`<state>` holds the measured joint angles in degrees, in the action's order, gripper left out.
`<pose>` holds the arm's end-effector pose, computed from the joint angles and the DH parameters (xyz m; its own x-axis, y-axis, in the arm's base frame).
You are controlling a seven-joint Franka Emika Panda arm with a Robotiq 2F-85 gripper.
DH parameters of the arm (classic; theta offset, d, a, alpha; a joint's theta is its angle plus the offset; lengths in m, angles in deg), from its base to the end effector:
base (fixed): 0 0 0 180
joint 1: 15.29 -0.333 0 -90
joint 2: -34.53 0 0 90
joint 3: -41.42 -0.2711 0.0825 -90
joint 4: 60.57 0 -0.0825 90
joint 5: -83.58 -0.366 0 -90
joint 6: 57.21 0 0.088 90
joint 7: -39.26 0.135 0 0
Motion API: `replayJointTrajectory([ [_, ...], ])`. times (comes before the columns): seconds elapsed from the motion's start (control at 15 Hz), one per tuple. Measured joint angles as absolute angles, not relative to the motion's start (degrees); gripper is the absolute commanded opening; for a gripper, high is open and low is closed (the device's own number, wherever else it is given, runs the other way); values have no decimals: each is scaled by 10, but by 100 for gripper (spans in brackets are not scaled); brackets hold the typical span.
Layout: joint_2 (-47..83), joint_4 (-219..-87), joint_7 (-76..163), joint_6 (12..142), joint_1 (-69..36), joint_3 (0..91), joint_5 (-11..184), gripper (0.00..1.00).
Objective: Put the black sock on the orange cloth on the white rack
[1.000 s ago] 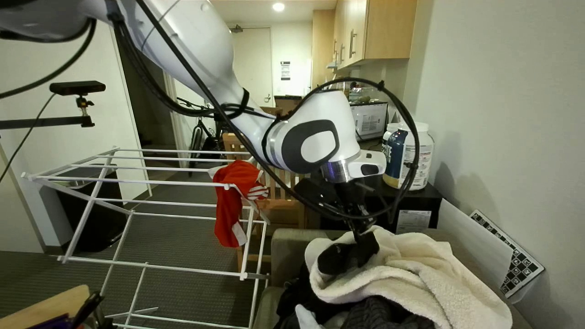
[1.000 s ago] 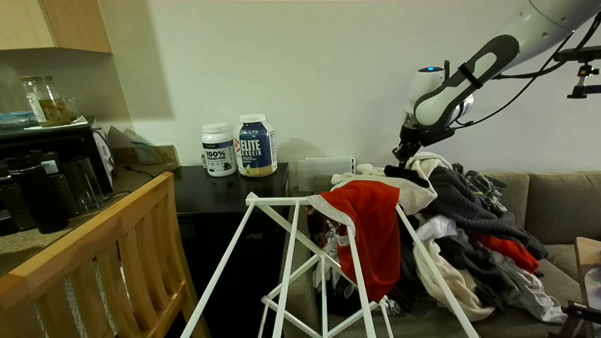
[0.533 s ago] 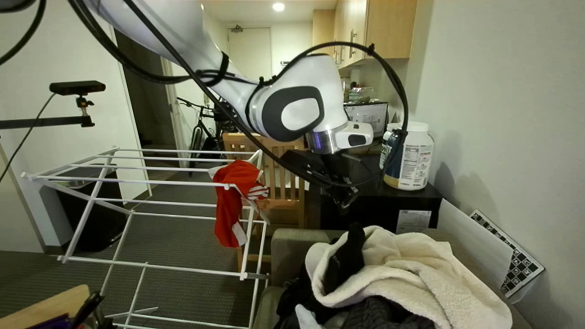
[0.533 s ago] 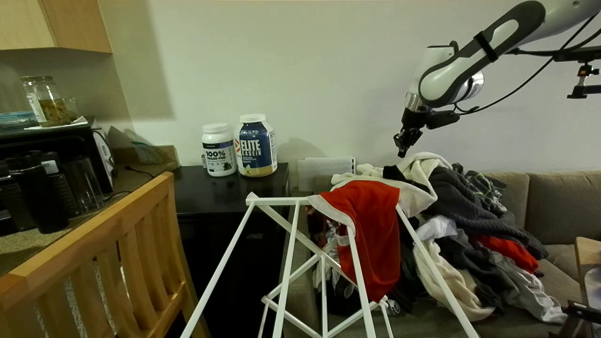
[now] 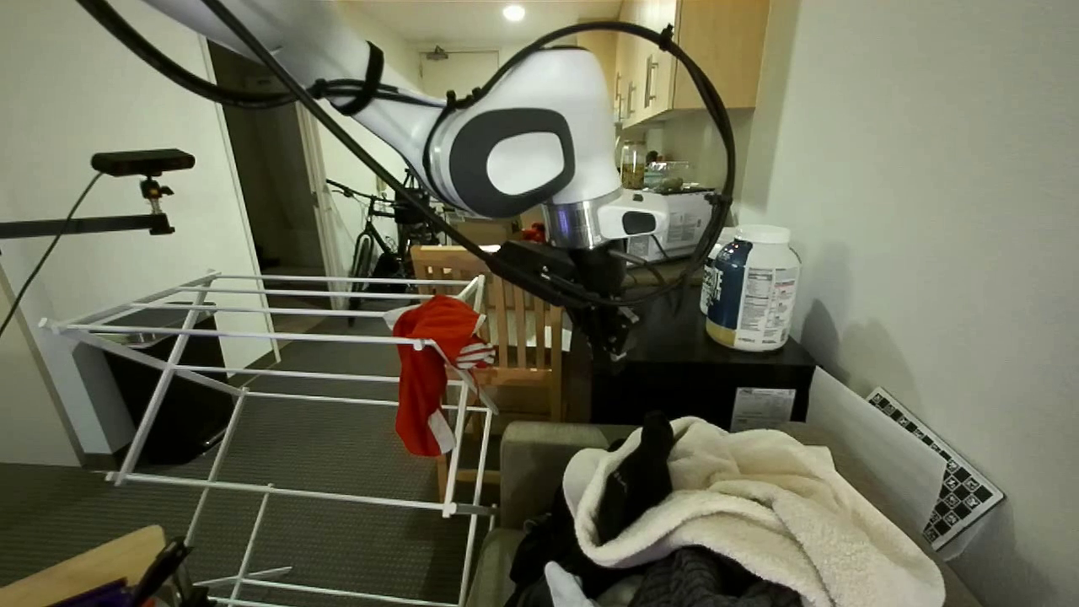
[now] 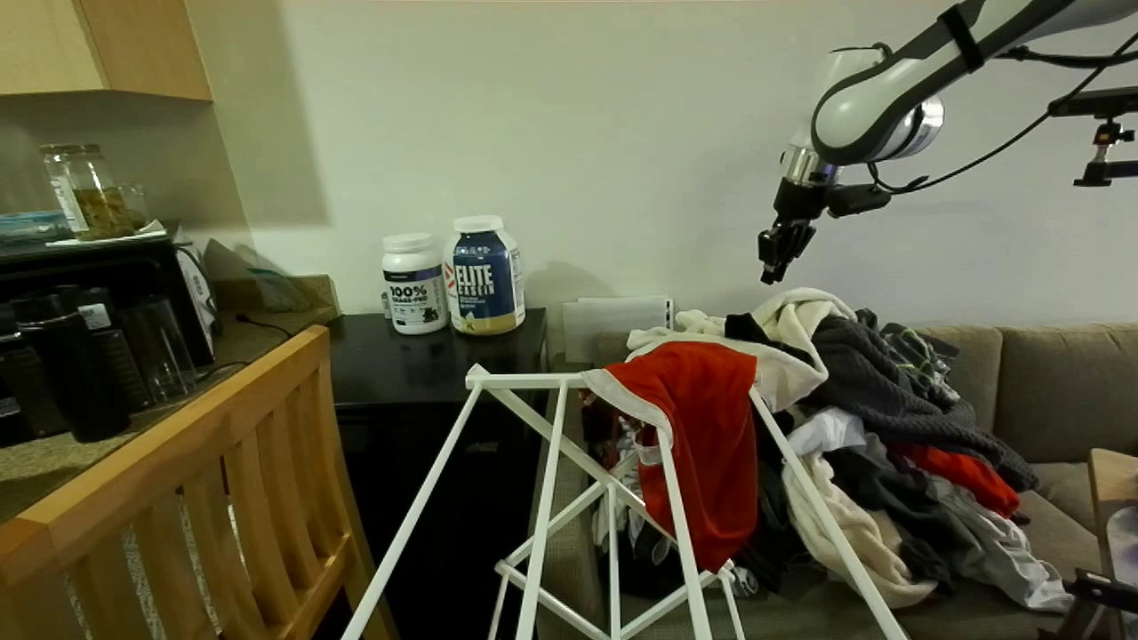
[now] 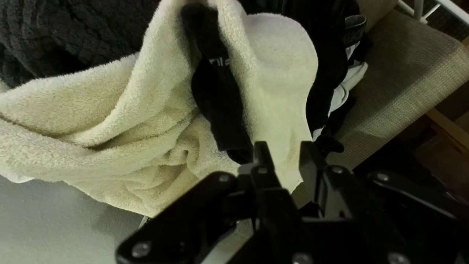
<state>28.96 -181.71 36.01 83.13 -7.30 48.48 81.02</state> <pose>0.5493 -0.1465 0.3321 0.9445 -0.2274 0.2371 -0.2315 -0.9728 -0.0105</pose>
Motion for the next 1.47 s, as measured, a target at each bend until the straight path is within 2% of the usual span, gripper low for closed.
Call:
replayJointTrajectory([
  [0.4,268,-1818,360,836,-72,500,825,95],
  [0.53,255,-1818,360,846,-72,503,832,100],
  [1.4,158,-1818,360,998,-71,513,869,99],
  [1.47,153,-1818,360,1007,-71,511,869,74],
])
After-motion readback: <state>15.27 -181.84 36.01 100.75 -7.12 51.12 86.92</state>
